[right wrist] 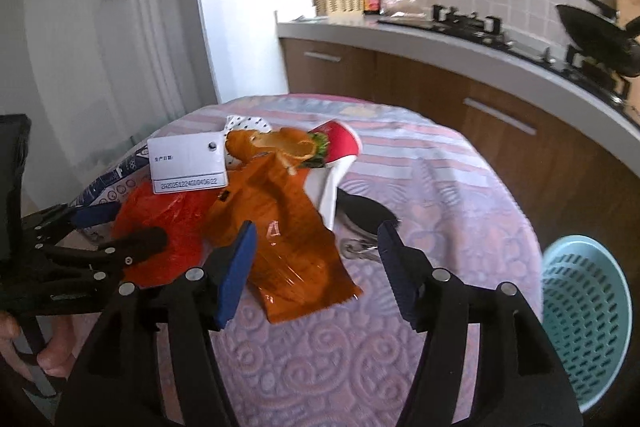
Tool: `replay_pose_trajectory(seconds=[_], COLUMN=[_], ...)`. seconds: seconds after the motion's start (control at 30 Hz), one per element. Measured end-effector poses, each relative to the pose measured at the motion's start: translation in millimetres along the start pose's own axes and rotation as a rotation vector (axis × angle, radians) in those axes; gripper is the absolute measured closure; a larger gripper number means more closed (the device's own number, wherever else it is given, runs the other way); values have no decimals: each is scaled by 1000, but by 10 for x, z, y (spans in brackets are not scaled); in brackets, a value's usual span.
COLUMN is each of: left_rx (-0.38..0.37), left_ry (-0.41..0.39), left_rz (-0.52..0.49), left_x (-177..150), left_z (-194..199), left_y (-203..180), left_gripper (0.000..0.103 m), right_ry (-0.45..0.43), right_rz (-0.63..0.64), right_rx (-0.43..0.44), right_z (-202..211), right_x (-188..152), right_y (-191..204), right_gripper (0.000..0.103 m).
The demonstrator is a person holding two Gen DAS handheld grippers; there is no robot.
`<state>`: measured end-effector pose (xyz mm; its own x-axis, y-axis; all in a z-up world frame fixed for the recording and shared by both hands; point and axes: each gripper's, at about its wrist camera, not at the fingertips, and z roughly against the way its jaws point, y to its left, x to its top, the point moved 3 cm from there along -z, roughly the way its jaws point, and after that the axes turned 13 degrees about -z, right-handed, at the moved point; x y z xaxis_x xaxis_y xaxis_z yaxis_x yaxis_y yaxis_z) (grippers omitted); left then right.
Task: Collect trash
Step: 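Grasp the red plastic bag with the left gripper while the right grasps the orange wrapper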
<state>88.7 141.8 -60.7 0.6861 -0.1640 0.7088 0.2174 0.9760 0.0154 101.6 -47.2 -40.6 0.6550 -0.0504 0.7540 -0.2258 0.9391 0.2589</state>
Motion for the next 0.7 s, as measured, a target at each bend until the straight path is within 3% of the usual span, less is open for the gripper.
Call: replay_pose_trajectory(seconds=[0.23,0.43,0.57,0.6,0.7], left_rx=[-55,-65,-67,-67,-58], left_ry=[-1,-9,-12,-10,-4], left_rz=[-4,28,54,53,39], left_x=[6,-107,-214,-227,-261], left_z=[-55,109,242,253,275], left_y=[-93,-99,-102,-111,-173], left_gripper=[58,68,69,69,69], right_ry=[29,95,142,151,176], right_rz=[24,39,39,40,52], right_rx=[29,47,80,83,80], right_z=[-131,-353,-435,-442,-430], right_x=[6,-31,-112,-136,-213], right_y=[1,19,65,70,72], right_gripper=[30,26,27,31,64])
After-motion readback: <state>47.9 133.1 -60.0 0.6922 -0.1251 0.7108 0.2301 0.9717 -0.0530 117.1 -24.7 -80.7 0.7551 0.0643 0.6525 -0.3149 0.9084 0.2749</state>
